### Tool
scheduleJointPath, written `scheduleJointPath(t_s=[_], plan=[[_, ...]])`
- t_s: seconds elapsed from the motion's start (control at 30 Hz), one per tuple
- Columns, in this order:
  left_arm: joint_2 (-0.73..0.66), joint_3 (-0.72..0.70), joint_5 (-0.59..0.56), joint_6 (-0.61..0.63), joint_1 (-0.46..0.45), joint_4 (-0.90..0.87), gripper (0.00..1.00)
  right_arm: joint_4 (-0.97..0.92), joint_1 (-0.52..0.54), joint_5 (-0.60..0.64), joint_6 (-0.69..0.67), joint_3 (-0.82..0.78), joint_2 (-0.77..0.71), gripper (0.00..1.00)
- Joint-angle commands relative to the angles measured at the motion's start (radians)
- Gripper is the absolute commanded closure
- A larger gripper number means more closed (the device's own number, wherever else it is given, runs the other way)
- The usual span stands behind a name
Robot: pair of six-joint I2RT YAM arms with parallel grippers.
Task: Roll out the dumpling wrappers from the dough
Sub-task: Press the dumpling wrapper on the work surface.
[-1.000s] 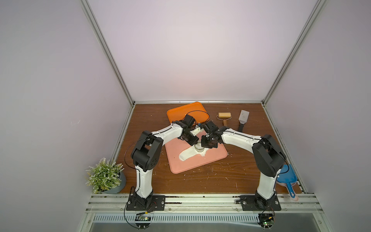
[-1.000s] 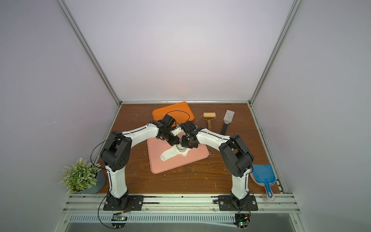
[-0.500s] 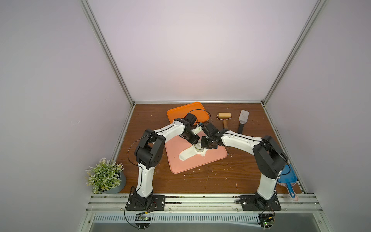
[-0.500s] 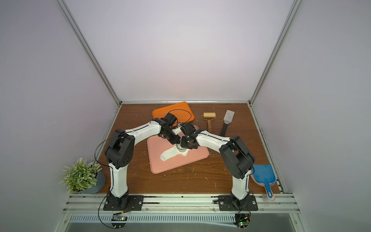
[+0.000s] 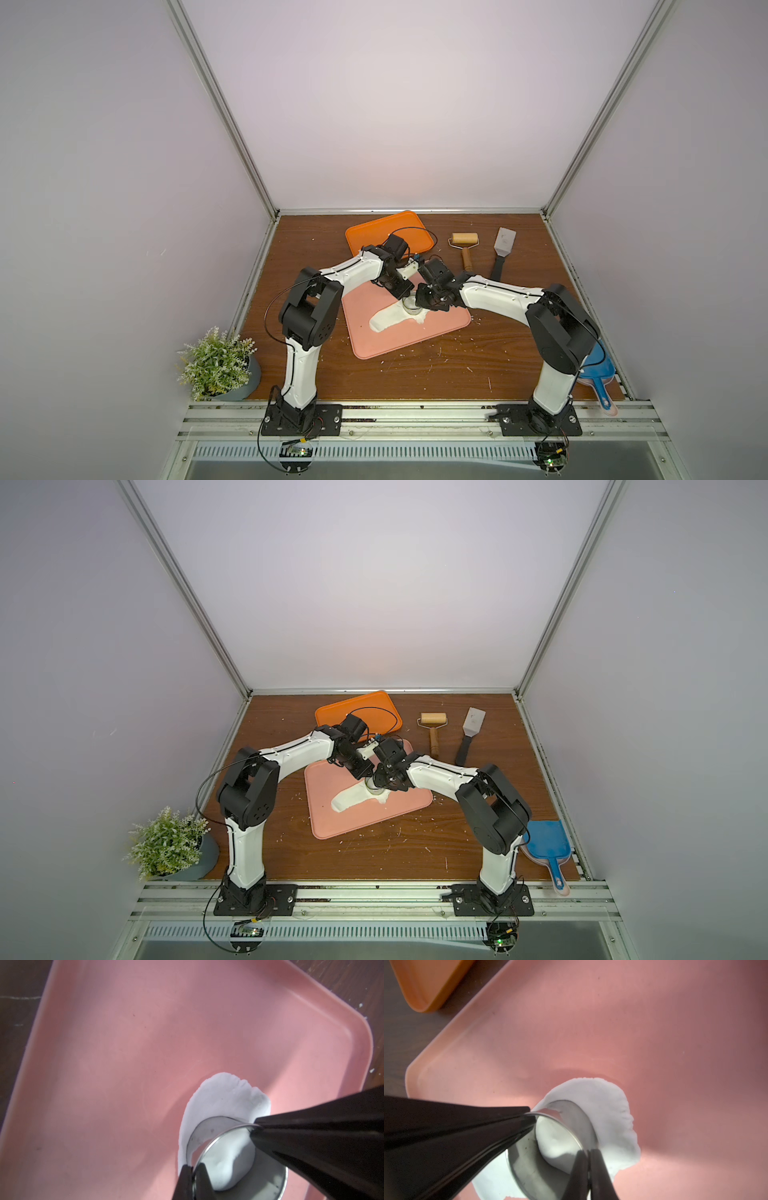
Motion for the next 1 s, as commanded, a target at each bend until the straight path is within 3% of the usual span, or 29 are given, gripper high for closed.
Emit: scheduleJointPath(t_s=[0.0,0.1,0.27,0.77,0.97], plan=[[0.164,-0.226,-0.189,0.099,-0.023,-0.274,1.0,-0.039,-0.05,-0.011,-0.065,0.008,0.144,1.0],[0.145,-0.276,-0.149,0.109,-0.033,-0.276,1.0,-0.049,-0.062,0.056,-0.094,0.047,0.181,1.0],[0.153,-0.282,-0.126,0.106,-0.033,-0.274,1.0,-0.033,-0.055,0.061,-0.104,0.044,0.182,1.0],[0.288,-0.058,-0.256,0.108,-0.033,-0.266,1.0,0.003,0.15,0.017,0.039,-0.129,0.055,1.0],[0.294,-0.068,-0.26,0.122,-0.033,-0.266,1.0,0.022,0.152,0.005,0.059,-0.128,0.067,1.0]])
